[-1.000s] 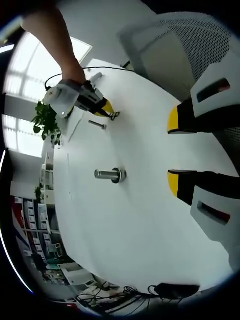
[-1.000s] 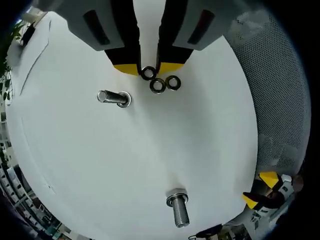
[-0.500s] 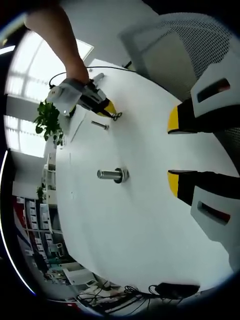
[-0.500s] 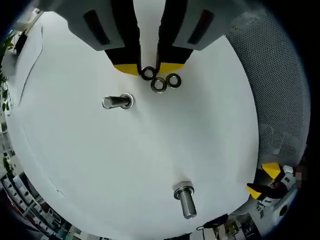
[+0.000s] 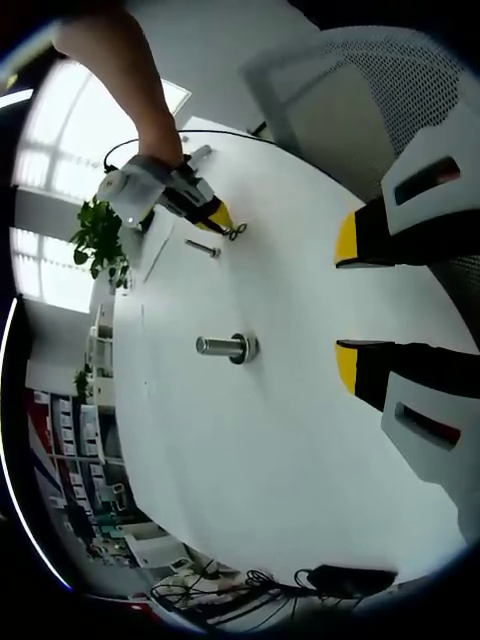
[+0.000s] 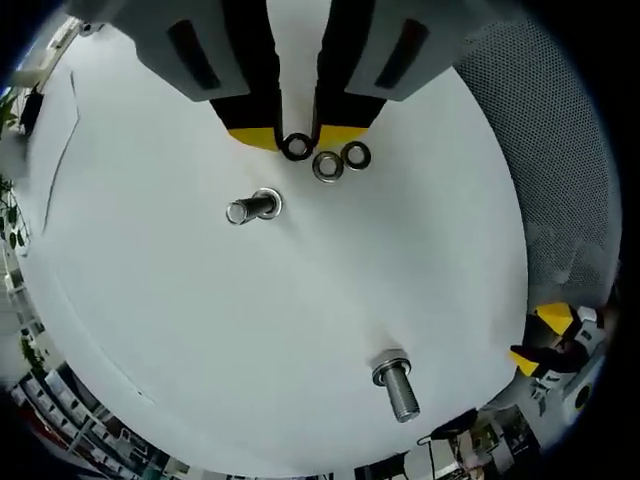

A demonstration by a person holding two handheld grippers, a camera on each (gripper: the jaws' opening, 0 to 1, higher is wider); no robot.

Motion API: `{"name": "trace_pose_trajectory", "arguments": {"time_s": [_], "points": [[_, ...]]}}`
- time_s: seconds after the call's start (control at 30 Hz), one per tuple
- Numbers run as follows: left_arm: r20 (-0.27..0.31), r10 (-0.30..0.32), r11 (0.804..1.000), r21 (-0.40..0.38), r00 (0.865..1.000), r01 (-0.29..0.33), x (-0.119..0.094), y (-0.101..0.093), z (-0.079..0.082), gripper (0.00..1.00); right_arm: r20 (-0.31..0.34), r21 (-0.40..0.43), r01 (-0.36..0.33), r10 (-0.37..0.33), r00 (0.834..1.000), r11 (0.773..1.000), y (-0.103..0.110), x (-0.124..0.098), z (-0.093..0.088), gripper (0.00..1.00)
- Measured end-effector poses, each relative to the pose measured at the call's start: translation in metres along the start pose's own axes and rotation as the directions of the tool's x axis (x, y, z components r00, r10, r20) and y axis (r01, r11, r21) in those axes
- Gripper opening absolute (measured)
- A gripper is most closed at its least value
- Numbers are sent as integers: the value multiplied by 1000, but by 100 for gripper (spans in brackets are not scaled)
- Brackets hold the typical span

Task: Place the washer onto the threaded stud by aligning its center hole with the stud, sliding it down to the base, and recovering from edge contact or off-axis alignment until the washer reaches the visible bottom stop.

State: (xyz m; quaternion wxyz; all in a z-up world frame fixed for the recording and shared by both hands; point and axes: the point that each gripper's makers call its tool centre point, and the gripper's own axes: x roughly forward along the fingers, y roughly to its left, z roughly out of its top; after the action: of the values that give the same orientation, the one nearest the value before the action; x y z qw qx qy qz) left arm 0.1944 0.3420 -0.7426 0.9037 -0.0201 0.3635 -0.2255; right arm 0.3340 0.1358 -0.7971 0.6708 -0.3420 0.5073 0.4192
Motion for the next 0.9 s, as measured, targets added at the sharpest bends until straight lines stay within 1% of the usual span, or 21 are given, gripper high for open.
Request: {"name": "trace_pose_trajectory", "arguments": {"time_s": [0.13,0.3,0.43,0.6,0.77,0.9], "points": [[2,3,1000,0,1000,-3,0,1,0,27,9,-1,-1,1,1000,1000,0,-4,2,14],[5,6,1000,-5,1000,-6,-1,1,1,27,36,1,1,-1,999,1000,-4,-11,7,14],[7,6,1000,-6,1000,-6,-1,1,1,27,60,35,2,-4,998,999,-9,-17,10,14],[8,10,1000,-6,1000,-10,-1,2,2,27,88,35,12,-16,996,999,-11,-29,16,14],[10,12,1000,-6,1000,-12,-1,2,2,27,115,72,25,-33,993,997,-17,-36,15,14],[11,14,1000,-6,1000,-14,-1,3,2,27,142,87,29,-41,989,996,-19,-44,20,14]]}}
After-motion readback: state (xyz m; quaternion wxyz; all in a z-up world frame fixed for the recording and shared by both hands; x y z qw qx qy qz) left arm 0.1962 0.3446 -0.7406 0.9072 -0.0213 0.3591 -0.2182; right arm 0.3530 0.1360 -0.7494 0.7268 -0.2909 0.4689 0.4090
